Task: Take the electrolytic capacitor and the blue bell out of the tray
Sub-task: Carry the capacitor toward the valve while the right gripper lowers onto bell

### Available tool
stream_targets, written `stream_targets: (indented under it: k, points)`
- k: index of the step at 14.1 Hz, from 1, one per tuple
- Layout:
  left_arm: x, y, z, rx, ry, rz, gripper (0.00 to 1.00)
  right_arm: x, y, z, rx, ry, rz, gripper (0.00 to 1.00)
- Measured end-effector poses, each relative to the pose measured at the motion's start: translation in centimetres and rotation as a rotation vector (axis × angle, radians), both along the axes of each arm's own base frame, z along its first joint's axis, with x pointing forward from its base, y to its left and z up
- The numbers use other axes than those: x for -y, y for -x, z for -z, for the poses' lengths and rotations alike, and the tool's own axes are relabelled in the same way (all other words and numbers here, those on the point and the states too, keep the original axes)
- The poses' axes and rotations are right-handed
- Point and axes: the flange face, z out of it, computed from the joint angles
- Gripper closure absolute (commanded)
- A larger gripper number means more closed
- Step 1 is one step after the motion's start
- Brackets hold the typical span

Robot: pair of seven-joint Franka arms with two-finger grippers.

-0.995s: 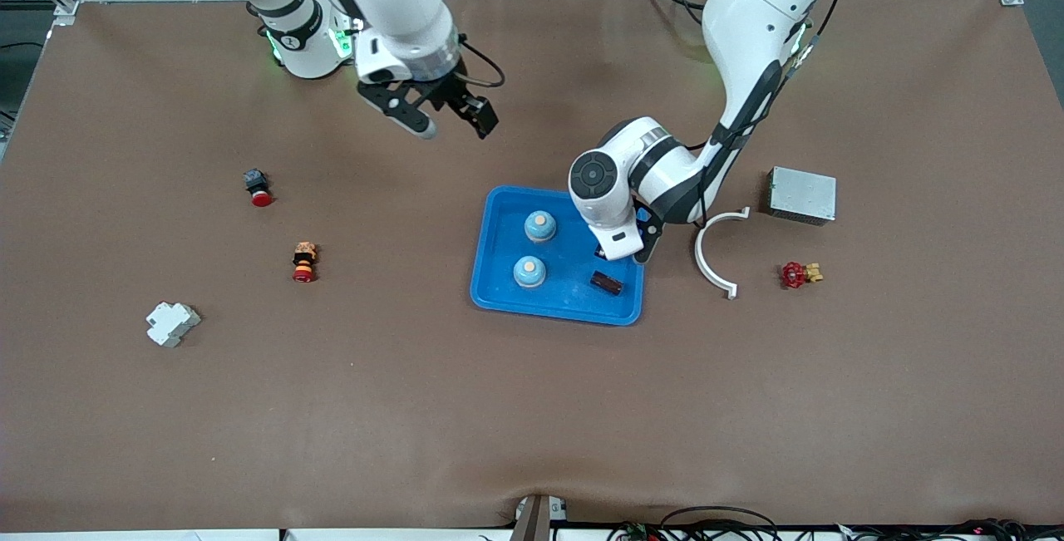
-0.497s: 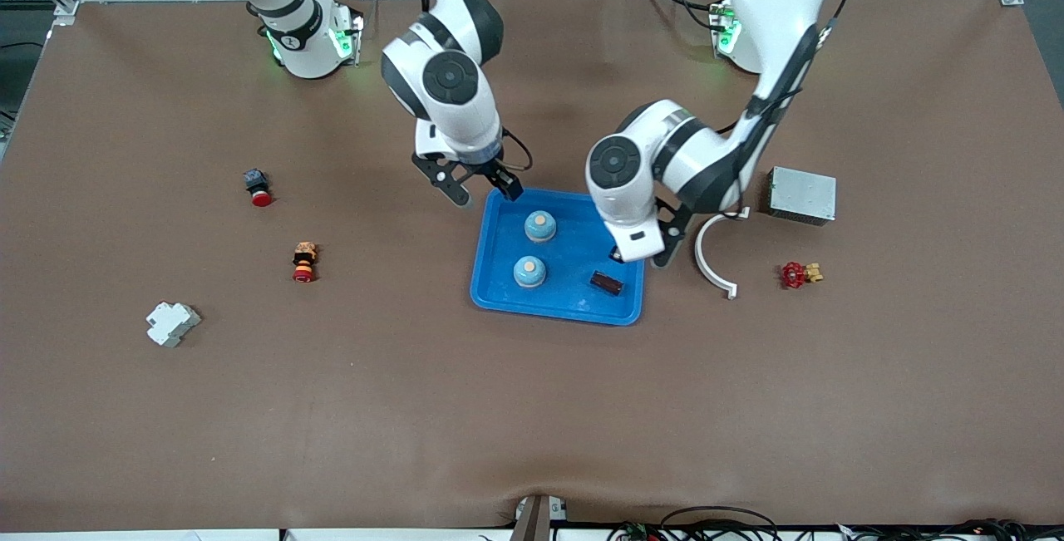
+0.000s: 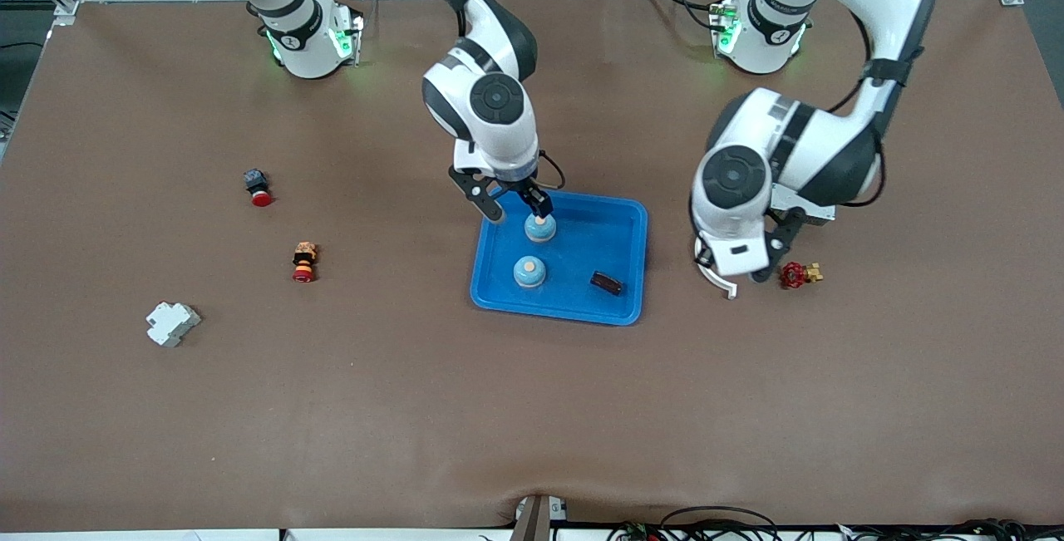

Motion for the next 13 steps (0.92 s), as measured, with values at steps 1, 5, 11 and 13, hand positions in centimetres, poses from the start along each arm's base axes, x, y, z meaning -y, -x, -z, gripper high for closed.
stream_targets:
  k: [1, 5, 11, 13]
  points:
    - [-1.3, -0.1, 1.0, -0.014, 0.0, -0.007, 1.0, -0.4, -0.1, 1.4, 0.002, 0.009, 0.01, 0.0]
    - [-3.1, 1.3, 6.6, -0.023, 0.031, 0.017, 1.0, -1.2, -0.6, 4.9, 0.016, 0.025, 0.018, 0.0]
    - [-5.8, 1.7, 10.9, -0.018, 0.002, 0.054, 0.99, -1.5, -1.1, 5.2, 0.031, 0.011, 0.024, 0.0]
    - [-6.5, 1.4, 11.6, -0.01, -0.004, 0.062, 0.93, -1.7, -1.3, 5.9, 0.042, 0.0, 0.039, 0.0]
